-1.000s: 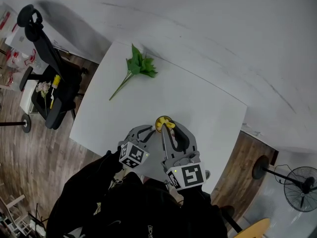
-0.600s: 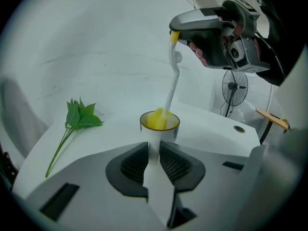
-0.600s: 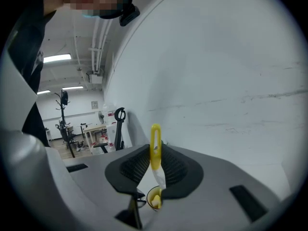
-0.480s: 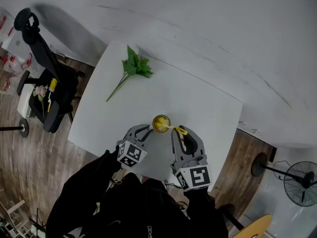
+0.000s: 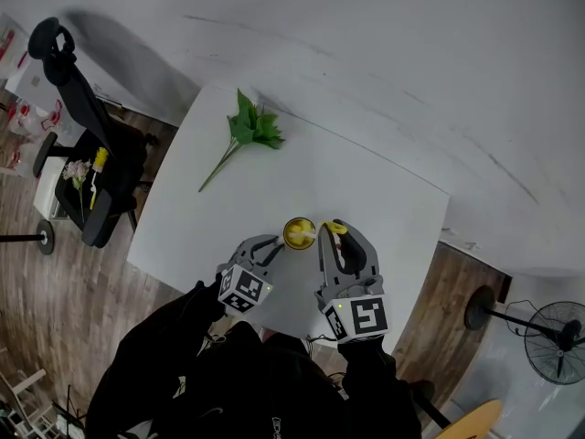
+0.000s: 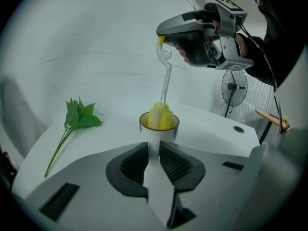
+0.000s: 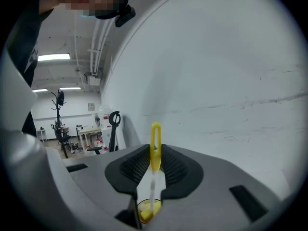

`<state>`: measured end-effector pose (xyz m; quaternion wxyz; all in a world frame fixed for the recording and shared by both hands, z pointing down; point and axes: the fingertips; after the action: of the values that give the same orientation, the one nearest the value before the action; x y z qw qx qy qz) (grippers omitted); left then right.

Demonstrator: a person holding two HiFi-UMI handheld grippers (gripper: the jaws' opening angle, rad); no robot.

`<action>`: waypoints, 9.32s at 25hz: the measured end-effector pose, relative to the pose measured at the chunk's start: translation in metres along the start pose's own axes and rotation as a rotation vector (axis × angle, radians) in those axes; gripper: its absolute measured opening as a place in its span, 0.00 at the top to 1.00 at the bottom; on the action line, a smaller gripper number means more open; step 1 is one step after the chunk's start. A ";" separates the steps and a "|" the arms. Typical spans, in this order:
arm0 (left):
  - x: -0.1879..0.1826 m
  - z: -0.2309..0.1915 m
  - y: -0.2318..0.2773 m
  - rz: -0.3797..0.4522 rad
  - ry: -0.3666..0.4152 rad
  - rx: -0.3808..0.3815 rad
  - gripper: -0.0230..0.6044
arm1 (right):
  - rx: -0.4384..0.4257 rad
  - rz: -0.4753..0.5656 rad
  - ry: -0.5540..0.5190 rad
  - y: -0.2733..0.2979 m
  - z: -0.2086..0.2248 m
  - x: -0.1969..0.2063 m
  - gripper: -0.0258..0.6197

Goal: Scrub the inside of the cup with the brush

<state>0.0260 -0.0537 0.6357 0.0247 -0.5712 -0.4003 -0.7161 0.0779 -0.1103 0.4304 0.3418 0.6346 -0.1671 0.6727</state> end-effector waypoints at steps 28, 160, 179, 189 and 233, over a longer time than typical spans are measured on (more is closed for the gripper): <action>0.000 -0.001 -0.001 0.016 0.001 0.017 0.82 | -0.101 -0.024 0.023 0.002 -0.052 0.003 0.82; -0.008 0.007 0.002 0.005 -0.081 0.024 0.81 | -0.002 0.021 -0.015 -0.022 -0.029 -0.024 0.82; -0.071 -0.018 -0.064 0.156 -0.104 -0.061 0.52 | 0.102 0.170 -0.087 -0.082 -0.046 -0.082 0.83; -0.139 -0.046 -0.156 0.326 -0.118 -0.164 0.68 | 0.185 0.206 -0.114 -0.120 -0.074 -0.094 0.82; -0.089 0.111 -0.383 0.401 0.004 -0.171 0.91 | 0.381 0.185 -0.037 -0.339 -0.225 0.014 0.83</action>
<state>-0.0431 0.2350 0.3552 0.1188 -0.6380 -0.2166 -0.7294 0.1400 0.2820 0.3423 0.1494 0.6821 -0.1006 0.7087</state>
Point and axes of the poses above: the fingertips, and each gripper's own axes: y forward along the fingers, z to its right, x out of its underside, and after that the axes turned 6 degrees about -x, right-handed
